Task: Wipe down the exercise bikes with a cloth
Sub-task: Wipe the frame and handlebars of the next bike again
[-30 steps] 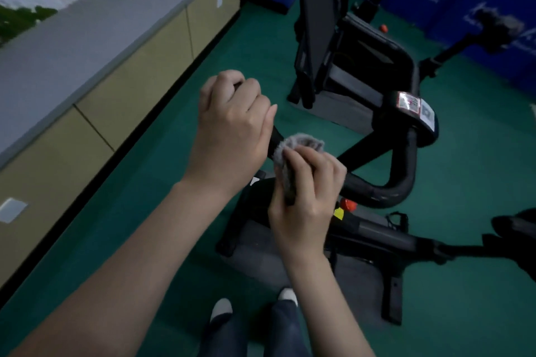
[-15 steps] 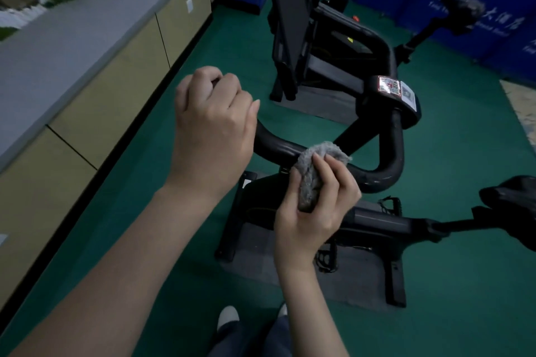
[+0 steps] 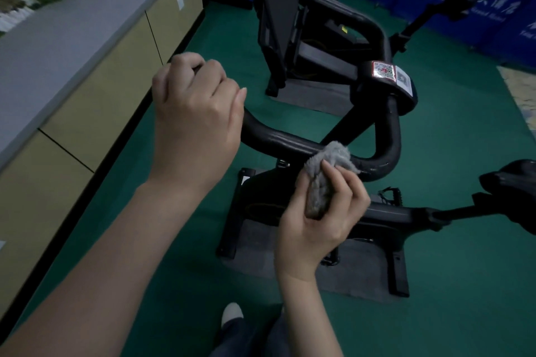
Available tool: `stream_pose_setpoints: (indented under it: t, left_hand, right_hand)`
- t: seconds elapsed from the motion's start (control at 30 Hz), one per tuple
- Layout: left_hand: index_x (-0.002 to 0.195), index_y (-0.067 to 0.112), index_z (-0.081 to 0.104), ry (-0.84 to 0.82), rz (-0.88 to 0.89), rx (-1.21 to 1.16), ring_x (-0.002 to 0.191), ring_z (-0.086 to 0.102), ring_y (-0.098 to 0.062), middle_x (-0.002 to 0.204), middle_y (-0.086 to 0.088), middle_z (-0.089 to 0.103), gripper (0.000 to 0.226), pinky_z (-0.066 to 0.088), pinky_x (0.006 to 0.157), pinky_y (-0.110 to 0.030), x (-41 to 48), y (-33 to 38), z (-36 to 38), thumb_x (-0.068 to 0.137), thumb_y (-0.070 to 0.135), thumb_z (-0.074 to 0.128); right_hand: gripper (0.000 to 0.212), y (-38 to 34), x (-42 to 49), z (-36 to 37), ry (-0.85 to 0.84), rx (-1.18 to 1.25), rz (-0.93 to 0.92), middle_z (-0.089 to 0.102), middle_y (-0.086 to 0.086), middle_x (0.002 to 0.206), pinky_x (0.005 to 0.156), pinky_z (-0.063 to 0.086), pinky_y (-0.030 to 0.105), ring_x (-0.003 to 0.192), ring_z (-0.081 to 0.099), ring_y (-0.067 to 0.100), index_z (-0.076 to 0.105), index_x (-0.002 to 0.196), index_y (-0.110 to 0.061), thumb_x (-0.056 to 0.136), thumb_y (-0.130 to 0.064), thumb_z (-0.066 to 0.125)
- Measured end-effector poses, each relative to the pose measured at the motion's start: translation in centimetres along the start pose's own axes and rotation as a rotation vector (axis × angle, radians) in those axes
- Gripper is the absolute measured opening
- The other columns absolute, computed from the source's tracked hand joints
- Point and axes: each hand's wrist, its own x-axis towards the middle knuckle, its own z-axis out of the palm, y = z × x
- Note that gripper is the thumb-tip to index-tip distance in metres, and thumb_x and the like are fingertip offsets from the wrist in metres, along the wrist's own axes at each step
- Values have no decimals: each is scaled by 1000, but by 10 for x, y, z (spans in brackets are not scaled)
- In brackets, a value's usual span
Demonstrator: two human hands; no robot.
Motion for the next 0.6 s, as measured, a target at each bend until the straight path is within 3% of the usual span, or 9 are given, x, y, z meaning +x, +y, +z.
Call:
stream_pose_setpoints:
  t: [0.07,0.2,0.3,0.37,0.5,0.6]
  left_hand:
    - [84,7,65,9,-7,-3,104,49,-31,88,-5,60,32,29,88,-37,0,1,0,99,22,40]
    - [83,6,65,16,-12,0,104,50,-31,88,-5,60,31,29,89,-37,1,2,0,98,22,42]
    - [84,7,64,4,-7,4,105,49,-30,89,-4,60,32,29,91,-37,1,2,-1,98,23,40]
    - [85,8,64,-1,-7,10,106,48,-29,90,-4,60,32,29,91,-38,0,2,-1,98,23,40]
    - [85,8,64,1,-16,13,106,48,-29,90,-4,60,31,29,91,-37,1,3,-1,98,23,40]
    - [83,8,64,6,-12,27,105,50,-30,88,-4,60,31,28,89,-37,1,2,-1,98,22,41]
  right_hand:
    - [28,-14,-16,-10,-75,105,165,54,10,111,98,41,24,113,53,16,62,108,-9,82,-7,70]
    - [38,-34,-35,-14,-204,357,859,65,-14,110,87,52,21,107,62,5,59,112,-34,80,-22,75]
    - [47,-27,-20,-3,-212,596,1248,68,-1,117,96,51,33,106,65,12,56,122,-21,79,-11,73]
    - [47,-24,-7,5,-205,728,1311,70,8,112,93,52,32,102,67,17,56,122,-9,78,-5,72]
    - [30,-24,8,17,-306,868,1274,70,6,90,80,54,29,83,67,17,60,104,-5,77,2,70]
    - [27,-25,9,20,-335,941,1258,66,5,79,84,52,41,76,63,18,58,94,-5,72,2,71]
